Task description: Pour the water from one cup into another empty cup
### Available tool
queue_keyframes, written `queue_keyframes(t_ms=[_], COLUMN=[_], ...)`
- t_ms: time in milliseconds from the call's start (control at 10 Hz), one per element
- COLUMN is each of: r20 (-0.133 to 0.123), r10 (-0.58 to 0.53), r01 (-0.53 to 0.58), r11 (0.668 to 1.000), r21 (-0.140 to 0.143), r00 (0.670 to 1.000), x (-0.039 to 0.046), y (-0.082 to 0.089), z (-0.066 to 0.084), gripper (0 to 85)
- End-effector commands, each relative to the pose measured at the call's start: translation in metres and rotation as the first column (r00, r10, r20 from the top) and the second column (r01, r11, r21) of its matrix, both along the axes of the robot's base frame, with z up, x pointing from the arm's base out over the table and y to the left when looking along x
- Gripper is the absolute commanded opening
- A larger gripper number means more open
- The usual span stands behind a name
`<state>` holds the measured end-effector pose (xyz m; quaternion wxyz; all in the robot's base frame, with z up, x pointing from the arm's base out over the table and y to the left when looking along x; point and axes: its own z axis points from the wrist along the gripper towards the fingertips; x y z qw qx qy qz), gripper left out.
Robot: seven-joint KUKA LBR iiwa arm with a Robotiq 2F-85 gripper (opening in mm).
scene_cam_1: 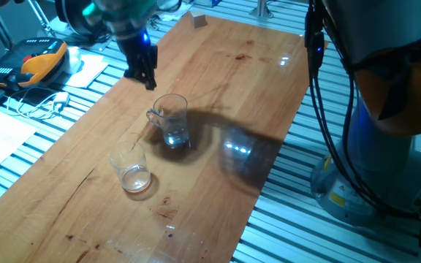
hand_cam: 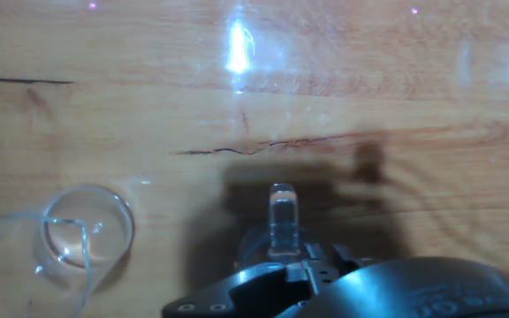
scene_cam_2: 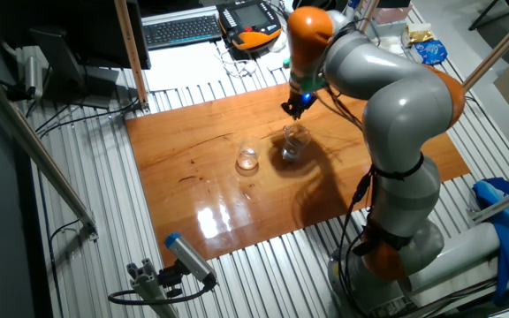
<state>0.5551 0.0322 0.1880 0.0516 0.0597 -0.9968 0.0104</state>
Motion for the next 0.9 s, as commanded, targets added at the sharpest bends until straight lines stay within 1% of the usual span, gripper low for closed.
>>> queue_keyframes(t_ms=[0,200,400,500,600,700,800], r20=[0.007,0.010,0.014,0.023,0.026,0.017,0.015], r10=[0.010,0.024,0.027,0.040,0.047,0.053,0.054], r01=[-0.010,-0.024,-0.027,-0.040,-0.047,-0.053,-0.055], r11=[1.000,1.000,1.000,0.999,0.999,0.999,0.998], r21=[-0.001,0.001,0.002,-0.001,0.000,0.005,0.013], r00=[1.000,1.000,1.000,0.999,0.999,0.998,0.998], x=[0.0010,-0.0002,-0.0005,0.0003,0.0001,-0.0005,-0.0019], y=[-0.004,-0.010,-0.007,-0.004,-0.002,0.000,0.004], z=[0.003,0.014,0.026,0.029,0.034,0.039,0.041], gripper=[0.0,0.0,0.0,0.0,0.0,0.0,0.0])
